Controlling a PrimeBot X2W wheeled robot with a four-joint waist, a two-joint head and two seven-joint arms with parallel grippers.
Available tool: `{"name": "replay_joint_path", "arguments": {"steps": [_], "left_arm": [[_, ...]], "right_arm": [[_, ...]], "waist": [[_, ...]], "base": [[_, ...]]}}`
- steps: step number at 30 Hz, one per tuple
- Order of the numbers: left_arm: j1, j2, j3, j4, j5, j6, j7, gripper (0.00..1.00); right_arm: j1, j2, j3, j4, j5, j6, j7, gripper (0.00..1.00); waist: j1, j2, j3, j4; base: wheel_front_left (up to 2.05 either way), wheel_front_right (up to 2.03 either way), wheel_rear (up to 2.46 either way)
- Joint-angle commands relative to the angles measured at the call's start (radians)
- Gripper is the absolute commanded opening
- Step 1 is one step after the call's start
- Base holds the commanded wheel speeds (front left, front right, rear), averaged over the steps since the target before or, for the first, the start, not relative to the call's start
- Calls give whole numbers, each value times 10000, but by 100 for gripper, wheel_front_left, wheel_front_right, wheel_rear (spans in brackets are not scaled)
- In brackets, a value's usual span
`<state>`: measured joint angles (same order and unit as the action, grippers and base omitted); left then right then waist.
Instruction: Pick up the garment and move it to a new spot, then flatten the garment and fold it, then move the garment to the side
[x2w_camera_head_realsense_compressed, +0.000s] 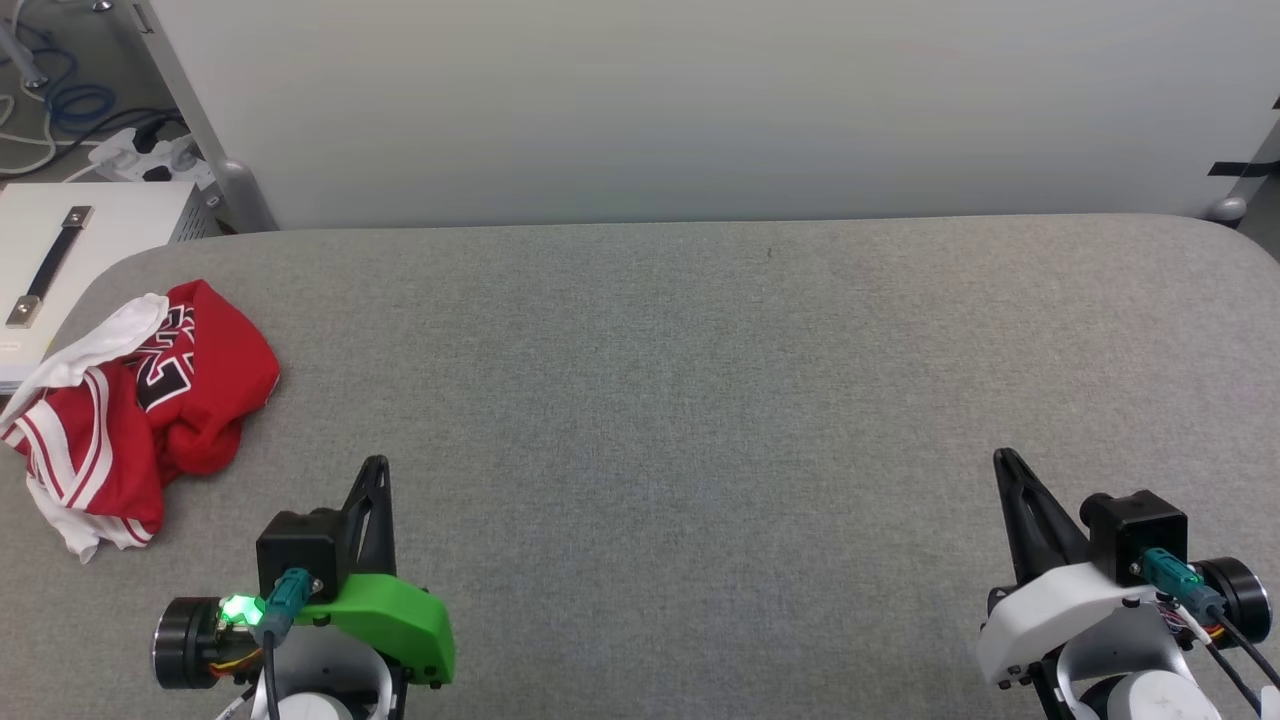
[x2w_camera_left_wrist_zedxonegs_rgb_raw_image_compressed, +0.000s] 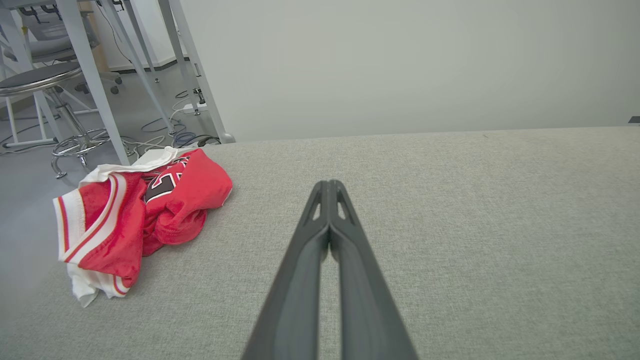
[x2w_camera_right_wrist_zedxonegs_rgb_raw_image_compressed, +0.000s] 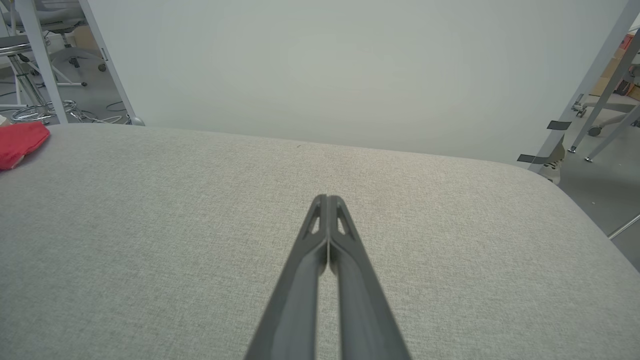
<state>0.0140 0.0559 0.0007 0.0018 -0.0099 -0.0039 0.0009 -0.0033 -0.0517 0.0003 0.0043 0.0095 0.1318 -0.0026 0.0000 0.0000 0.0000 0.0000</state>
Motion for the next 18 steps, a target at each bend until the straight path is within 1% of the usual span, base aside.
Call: {"name": "replay_joint_path", "arguments": {"steps": [1,18], "left_arm": [[-140,-57,-7,-18,99,39,-9,0],[-140,-57,-7,-18,99,39,-9,0]], "right_arm": [[33,15,-3,-43,-95,-11,26,0],[33,15,-3,-43,-95,-11,26,0]], "waist": [[0,0,0,0],[0,0,0,0]], "base": [[0,0,0],[0,0,0]]}}
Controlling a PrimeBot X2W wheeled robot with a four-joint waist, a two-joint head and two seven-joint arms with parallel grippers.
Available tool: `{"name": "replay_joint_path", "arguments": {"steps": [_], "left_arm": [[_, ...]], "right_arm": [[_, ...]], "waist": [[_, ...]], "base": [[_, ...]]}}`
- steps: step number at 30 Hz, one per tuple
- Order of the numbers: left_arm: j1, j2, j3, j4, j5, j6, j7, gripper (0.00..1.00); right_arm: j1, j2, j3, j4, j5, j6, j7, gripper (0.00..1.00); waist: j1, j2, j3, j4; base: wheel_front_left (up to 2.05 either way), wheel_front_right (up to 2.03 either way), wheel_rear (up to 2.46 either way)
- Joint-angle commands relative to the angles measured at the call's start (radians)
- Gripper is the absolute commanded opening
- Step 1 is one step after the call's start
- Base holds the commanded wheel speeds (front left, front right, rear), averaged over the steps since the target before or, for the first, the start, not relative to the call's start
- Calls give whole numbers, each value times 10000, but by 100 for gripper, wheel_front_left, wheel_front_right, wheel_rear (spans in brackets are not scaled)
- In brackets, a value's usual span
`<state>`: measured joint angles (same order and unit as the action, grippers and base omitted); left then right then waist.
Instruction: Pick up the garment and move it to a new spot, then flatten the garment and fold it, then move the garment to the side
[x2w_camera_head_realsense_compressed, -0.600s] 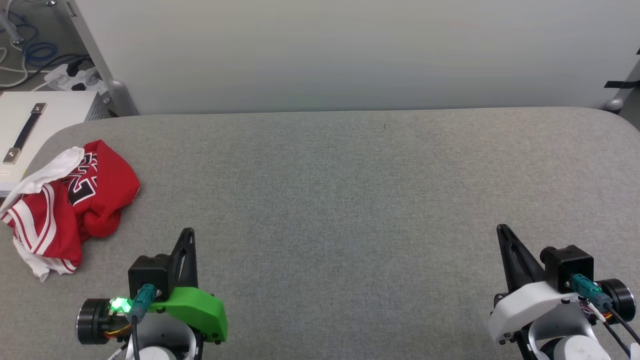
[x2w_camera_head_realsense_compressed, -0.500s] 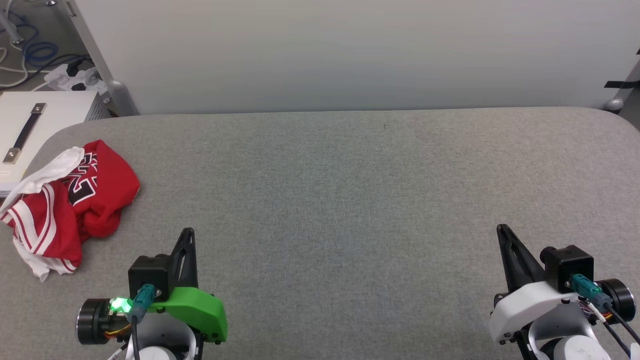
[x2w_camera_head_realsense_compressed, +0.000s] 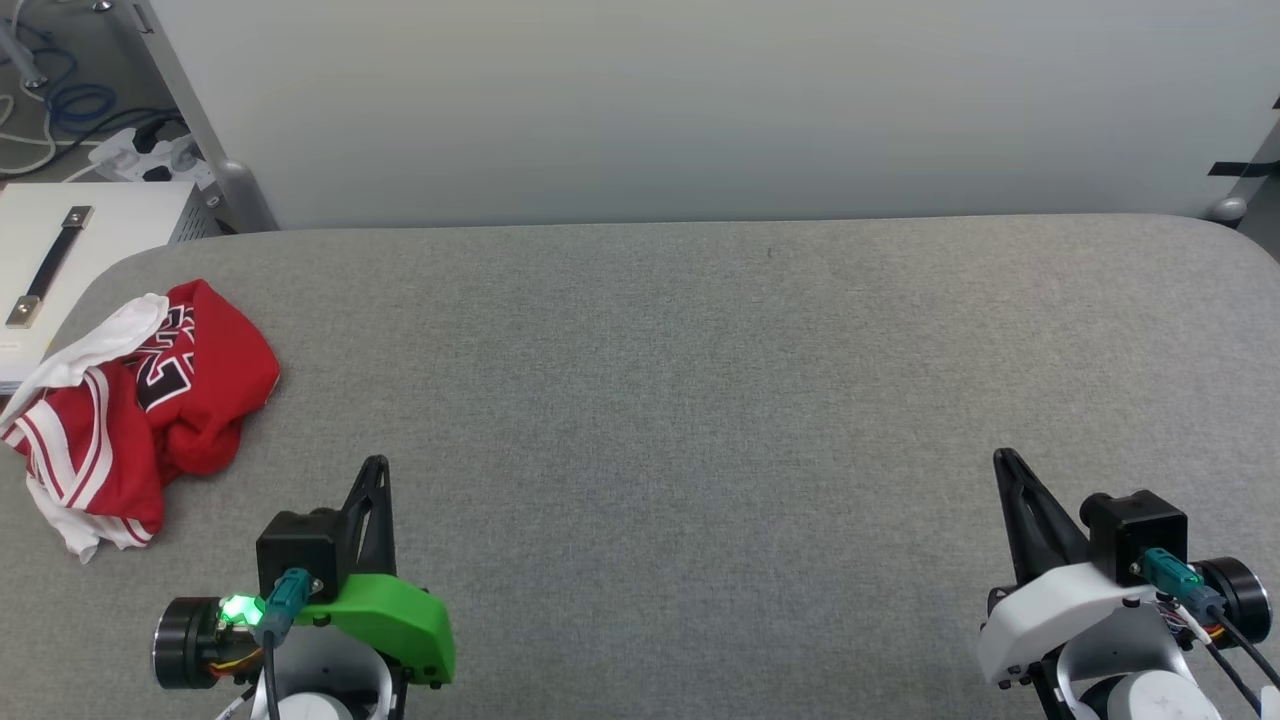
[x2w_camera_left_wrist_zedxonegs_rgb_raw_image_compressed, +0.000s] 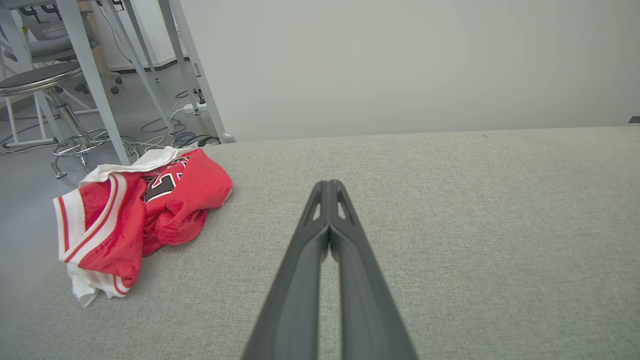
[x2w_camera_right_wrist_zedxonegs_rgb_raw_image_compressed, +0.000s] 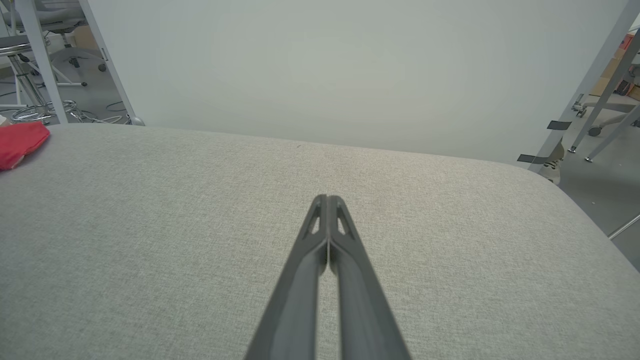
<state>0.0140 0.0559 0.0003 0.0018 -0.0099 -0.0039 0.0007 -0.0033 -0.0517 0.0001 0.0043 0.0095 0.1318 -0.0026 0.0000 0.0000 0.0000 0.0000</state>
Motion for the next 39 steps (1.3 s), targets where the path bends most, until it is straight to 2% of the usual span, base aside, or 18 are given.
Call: {"name": "replay_joint_path", "arguments": {"steps": [1,2,3,4,39], "left_arm": [[-140,-57,-3,-18,99,39,-7,0],[-1,0,1,0,0,0,1,100],[3,4,0,3,-5,-2,-2,0],[5,4,1,4,-4,-2,-1,100],[-552,-13,-376,591,-298,129,-710,100]], "right_arm": [[33,15,-1,-43,-95,-11,26,0],[0,0,2,0,1,0,0,100],[-1,0,2,5,10,0,-2,0],[0,0,2,4,8,0,-1,100],[-529,-128,0,794,1176,-3,-328,100]], "waist": [[0,0,0,0],[0,0,0,0],[1,0,0,0],[0,0,0,0],[0,0,11,-11]], "base": [[0,0,0],[0,0,0],[0,0,0],[0,0,0],[0,0,0]]}}
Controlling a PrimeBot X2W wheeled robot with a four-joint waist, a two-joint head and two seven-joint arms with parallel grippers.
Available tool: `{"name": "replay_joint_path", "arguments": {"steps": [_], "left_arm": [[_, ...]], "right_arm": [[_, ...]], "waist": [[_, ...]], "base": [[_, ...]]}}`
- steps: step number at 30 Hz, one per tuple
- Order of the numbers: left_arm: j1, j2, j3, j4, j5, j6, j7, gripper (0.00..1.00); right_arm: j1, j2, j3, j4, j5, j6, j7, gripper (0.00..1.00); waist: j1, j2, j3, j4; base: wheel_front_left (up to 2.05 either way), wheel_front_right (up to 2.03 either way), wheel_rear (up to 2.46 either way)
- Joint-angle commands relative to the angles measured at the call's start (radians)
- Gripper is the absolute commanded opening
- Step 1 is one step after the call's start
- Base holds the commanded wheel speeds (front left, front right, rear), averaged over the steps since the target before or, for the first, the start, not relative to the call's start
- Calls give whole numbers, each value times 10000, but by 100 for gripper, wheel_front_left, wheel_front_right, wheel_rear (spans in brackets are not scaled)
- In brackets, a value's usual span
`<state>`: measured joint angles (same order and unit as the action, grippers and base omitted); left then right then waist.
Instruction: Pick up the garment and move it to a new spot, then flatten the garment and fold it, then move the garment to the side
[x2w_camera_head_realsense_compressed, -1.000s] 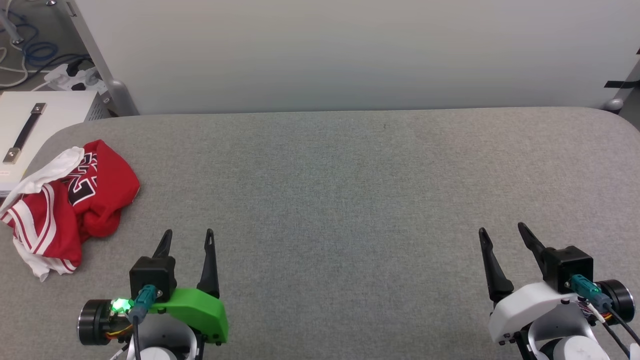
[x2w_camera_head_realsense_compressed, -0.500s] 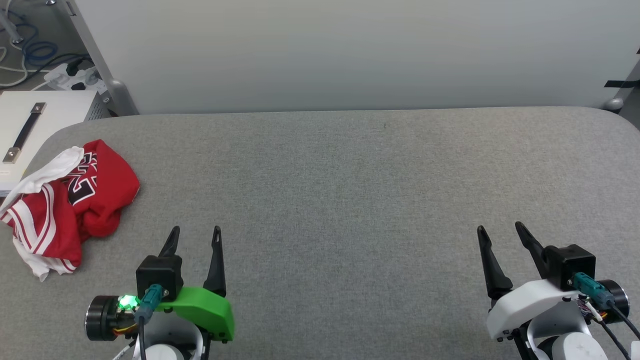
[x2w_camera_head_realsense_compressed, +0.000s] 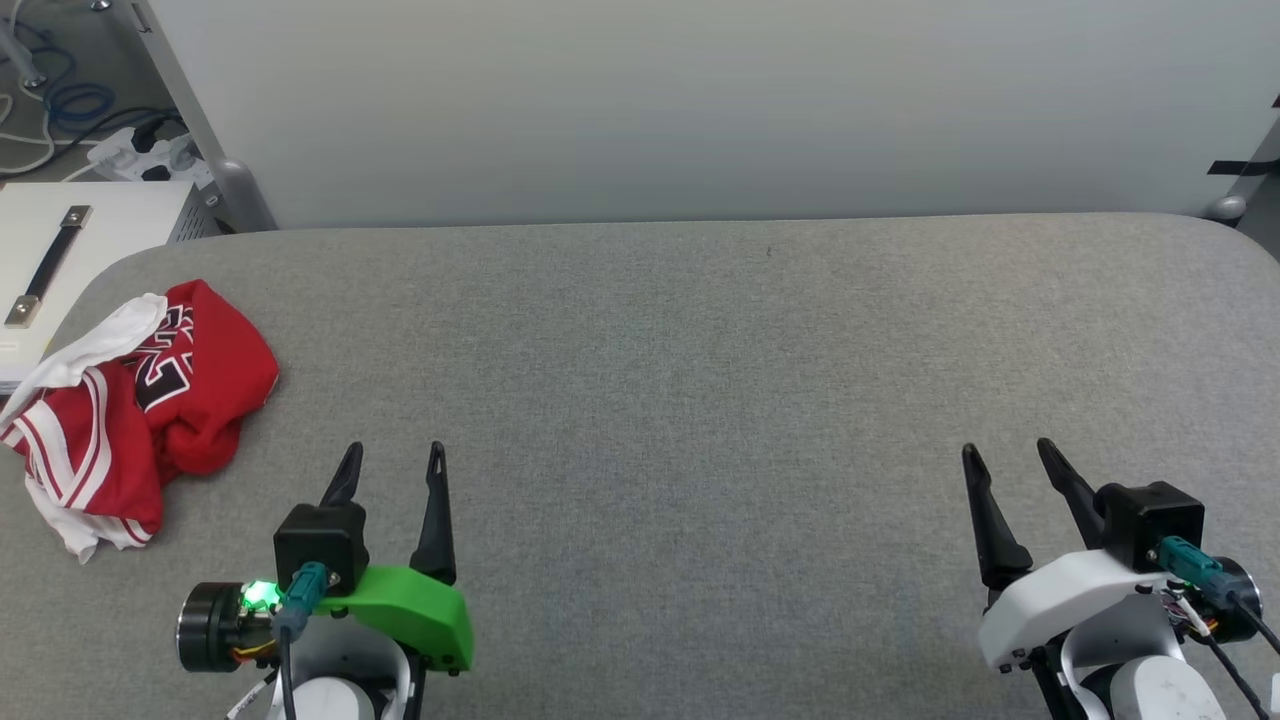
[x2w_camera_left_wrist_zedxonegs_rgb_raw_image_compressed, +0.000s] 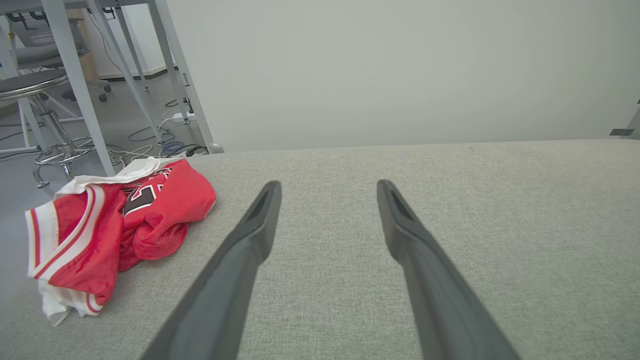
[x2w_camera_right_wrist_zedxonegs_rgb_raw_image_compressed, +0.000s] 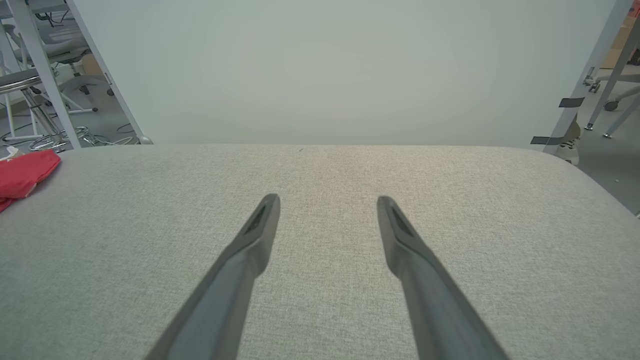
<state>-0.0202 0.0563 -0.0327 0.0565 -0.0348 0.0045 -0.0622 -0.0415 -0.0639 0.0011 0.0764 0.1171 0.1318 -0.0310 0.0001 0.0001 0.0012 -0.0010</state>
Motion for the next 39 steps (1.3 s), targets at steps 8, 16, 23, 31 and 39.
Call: {"name": "replay_joint_path", "arguments": {"steps": [8,16,23,31,39], "left_arm": [[-345,-20,-131,271,-120,66,-246,100],[-487,-24,-187,521,-204,88,-412,100],[-635,-28,-176,751,-316,92,-559,100],[-792,-31,-103,915,-476,122,-724,100],[-928,-35,18,1028,-555,171,-889,100]], "right_arm": [[-222,23,-85,120,213,-4,-7,100],[-290,41,-124,160,352,-4,-9,100],[-346,52,-77,42,400,-5,-20,100],[-479,9,58,-146,420,-6,-21,100],[-638,-102,365,-431,322,-7,52,100]], "waist": [[0,-1,-10,-3],[0,-1,-29,17],[0,-1,6,194],[0,-1,104,609],[0,-1,223,1211]], "base": [[0,0,0],[0,0,0],[0,0,0],[0,0,0],[0,0,0]]}}
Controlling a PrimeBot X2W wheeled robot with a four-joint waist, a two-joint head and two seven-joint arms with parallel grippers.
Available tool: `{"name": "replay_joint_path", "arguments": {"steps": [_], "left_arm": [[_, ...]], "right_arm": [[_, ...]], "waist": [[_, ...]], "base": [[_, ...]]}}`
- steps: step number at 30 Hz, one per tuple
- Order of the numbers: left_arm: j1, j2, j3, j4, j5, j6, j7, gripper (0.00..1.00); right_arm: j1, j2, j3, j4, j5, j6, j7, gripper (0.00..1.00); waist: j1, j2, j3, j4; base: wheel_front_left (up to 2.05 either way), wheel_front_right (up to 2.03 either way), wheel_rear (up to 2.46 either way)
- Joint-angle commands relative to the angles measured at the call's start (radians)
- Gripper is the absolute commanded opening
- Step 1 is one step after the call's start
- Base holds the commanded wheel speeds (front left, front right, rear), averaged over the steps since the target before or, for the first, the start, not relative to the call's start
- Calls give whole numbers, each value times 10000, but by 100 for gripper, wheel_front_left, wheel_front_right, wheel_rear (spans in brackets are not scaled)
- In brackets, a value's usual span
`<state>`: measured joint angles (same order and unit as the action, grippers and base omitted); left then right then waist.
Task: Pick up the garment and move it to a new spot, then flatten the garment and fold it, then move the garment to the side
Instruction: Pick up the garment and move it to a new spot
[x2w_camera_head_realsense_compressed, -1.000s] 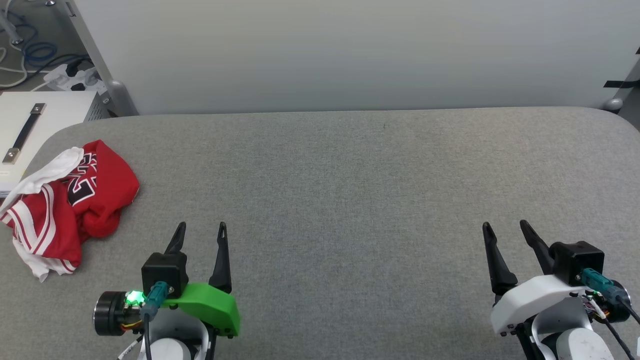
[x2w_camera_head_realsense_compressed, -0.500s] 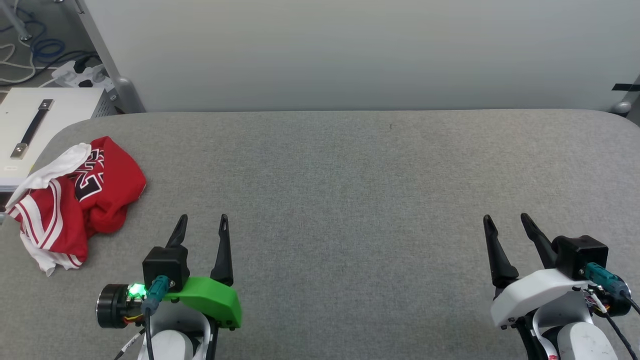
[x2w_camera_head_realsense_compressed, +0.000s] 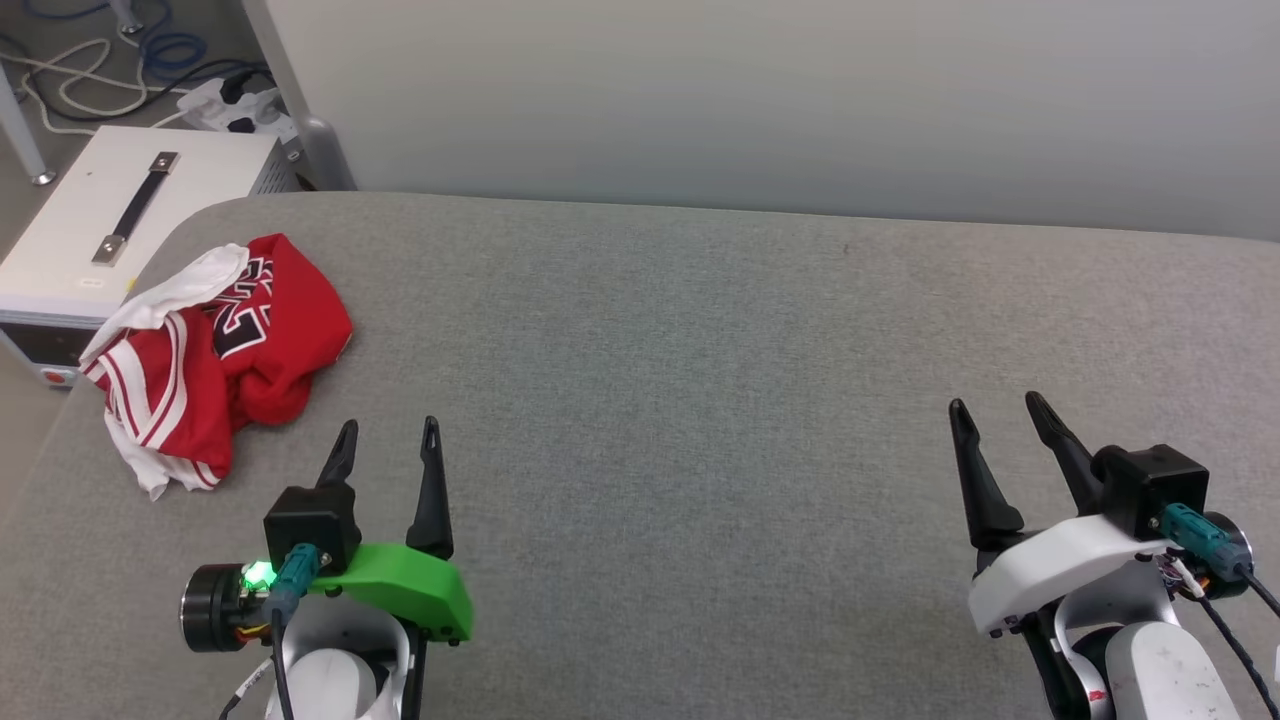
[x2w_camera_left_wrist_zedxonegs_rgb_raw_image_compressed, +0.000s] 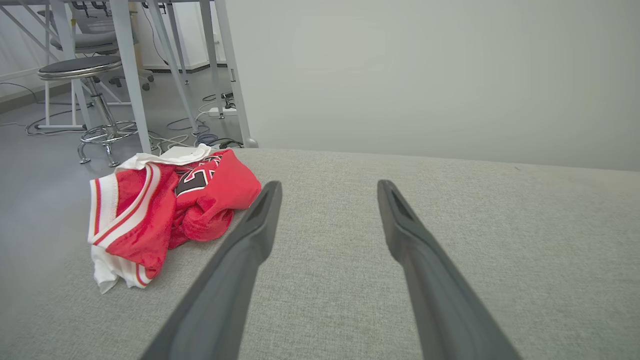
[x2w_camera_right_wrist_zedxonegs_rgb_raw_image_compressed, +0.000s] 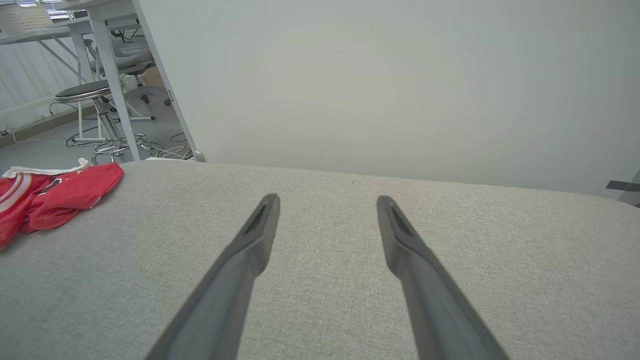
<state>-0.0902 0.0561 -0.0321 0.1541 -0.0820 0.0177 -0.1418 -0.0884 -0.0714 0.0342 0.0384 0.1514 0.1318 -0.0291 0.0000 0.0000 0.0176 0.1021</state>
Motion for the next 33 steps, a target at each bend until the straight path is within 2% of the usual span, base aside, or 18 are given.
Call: {"name": "replay_joint_path", "arguments": {"steps": [1,33], "left_arm": [[-245,-34,45,64,-91,43,-116,100],[-509,-49,378,339,-579,213,-778,100]], "right_arm": [[-191,-36,87,-88,-14,-7,42,100],[-664,-281,1244,-543,35,-9,111,100]], "waist": [[0,0,73,261],[0,0,336,3164]], "base": [[0,0,0],[0,0,0]]}}
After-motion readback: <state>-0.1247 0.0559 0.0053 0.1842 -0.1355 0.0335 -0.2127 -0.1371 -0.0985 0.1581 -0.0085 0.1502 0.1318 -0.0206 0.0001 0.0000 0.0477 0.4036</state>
